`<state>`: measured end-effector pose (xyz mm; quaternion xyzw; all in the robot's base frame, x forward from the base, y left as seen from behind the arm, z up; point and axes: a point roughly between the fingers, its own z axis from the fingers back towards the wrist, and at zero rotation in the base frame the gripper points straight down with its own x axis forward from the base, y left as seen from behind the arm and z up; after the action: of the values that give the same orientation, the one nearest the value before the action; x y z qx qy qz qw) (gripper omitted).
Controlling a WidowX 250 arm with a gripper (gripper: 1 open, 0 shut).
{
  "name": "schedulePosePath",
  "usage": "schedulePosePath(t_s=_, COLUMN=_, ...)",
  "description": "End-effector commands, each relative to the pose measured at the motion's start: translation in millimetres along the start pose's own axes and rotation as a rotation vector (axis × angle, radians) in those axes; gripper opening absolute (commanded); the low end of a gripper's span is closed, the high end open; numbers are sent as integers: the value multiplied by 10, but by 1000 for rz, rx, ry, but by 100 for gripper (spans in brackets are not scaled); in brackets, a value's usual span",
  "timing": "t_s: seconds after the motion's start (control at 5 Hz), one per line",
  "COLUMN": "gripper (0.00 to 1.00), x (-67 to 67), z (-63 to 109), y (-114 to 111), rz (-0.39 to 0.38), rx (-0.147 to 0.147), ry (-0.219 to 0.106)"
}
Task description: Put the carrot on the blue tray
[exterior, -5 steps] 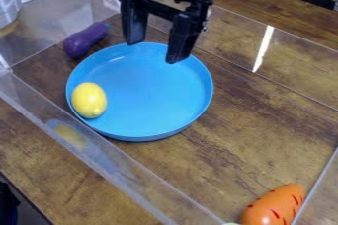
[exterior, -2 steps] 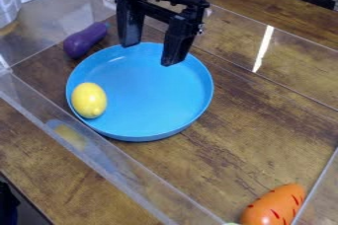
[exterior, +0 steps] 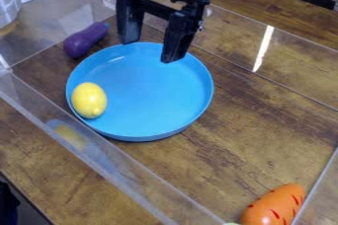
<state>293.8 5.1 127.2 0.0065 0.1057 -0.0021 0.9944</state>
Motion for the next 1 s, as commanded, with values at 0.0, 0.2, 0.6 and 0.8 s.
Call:
schedulePosePath(t_s=0.0, gripper=100, x=39, z=168, y=43, rz=15, rx=1, ry=-57)
schedulePosePath(t_s=0.2, gripper=100, x=45, z=138, y=31, rz=12, rx=1, ry=-51)
schedulePosePath(t_s=0.6, gripper=100, x=19, z=73, y=-2, rz=12, rx=-4, ry=-30)
schedulePosePath(t_s=0.8, gripper=100, x=22, z=12, y=-49, rz=1, rx=-2, ry=-19)
